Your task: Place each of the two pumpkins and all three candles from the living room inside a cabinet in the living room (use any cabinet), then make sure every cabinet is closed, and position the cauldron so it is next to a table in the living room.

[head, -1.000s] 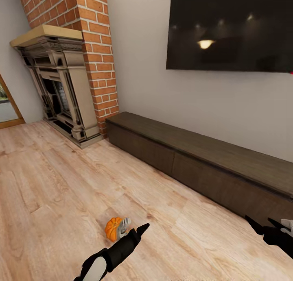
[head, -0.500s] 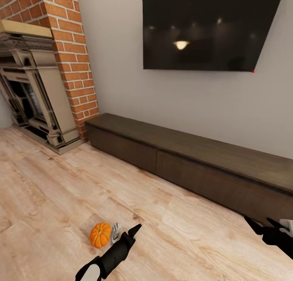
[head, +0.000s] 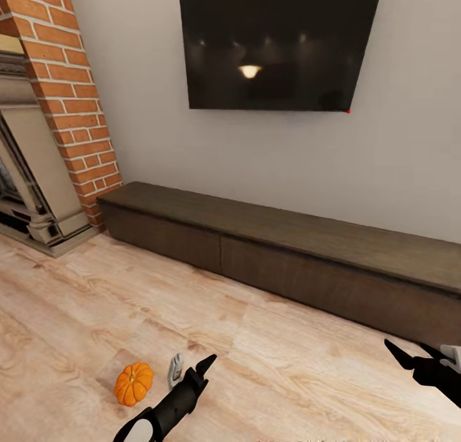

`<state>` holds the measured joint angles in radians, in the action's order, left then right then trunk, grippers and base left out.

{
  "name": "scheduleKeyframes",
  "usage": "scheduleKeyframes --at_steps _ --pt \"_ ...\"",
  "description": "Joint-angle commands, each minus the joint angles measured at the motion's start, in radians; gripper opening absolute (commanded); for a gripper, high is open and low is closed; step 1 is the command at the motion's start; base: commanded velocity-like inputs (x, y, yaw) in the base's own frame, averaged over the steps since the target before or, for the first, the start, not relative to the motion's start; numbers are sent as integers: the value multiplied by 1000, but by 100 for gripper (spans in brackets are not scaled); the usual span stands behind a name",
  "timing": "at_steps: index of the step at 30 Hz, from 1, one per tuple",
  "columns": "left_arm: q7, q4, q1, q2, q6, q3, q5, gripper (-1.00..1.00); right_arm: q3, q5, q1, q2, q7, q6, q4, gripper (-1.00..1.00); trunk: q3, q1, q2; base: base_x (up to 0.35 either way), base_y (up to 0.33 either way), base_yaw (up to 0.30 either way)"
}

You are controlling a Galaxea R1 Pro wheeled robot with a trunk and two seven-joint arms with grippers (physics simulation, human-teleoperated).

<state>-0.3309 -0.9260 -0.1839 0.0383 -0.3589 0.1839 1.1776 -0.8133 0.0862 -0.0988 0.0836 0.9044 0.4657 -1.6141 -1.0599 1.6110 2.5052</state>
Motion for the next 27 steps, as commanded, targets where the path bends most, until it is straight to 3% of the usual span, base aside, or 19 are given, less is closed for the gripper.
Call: scheduleKeyframes --at_steps 1,10,14,15,18,19,20,23,24,25,26,27 --pt "0 0 0 0 -6 -1 9 100 -2 9 -2 0 8 4 -1 100 -1 0 0 0 0 -298" --pt "9 1 0 9 -3 -2 8 100 -1 9 -1 -2 8 4 -1 100 -1 0 0 0 0 -298" --pt "1 0 -1 0 -4 -3 14 100 11 19 1 -4 0 8 -1 100 -1 0 0 0 0 -298" --pt "0 -3 -1 -3 -4 -5 22 100 13 32 1 -4 -7 10 1 100 -1 0 0 0 0 -298" --pt "4 -31 -4 -20 -7 -44 58 100 14 132 4 -5 -50 5 26 100 -1 0 0 0 0 -298" --pt "7 -43 -7 -26 -10 -61 69 100 4 183 7 -2 -65 -17 63 100 -1 0 0 0 0 -298" --pt "9 -48 -10 -28 -12 -67 75 100 -9 201 12 0 -71 -44 90 100 -1 0 0 0 0 -298" --pt "16 -55 -38 -27 -15 -81 87 100 -120 245 29 10 -82 -304 289 100 -1 0 0 0 0 -298" --pt "15 -60 -49 -26 -16 -81 88 100 -192 255 33 17 -82 -491 426 100 -1 0 0 0 0 -298" --pt "13 -64 -53 -25 -16 -81 88 100 -225 259 34 23 -82 -580 493 100 -1 0 0 0 0 -298" --pt "10 -75 -55 -27 -18 -81 91 100 -278 265 36 42 -80 -719 611 100 -1 0 0 0 0 -298" --pt "7 -81 -53 -29 -18 -82 94 100 -297 269 37 56 -79 -767 663 100 -1 0 0 0 0 -298"
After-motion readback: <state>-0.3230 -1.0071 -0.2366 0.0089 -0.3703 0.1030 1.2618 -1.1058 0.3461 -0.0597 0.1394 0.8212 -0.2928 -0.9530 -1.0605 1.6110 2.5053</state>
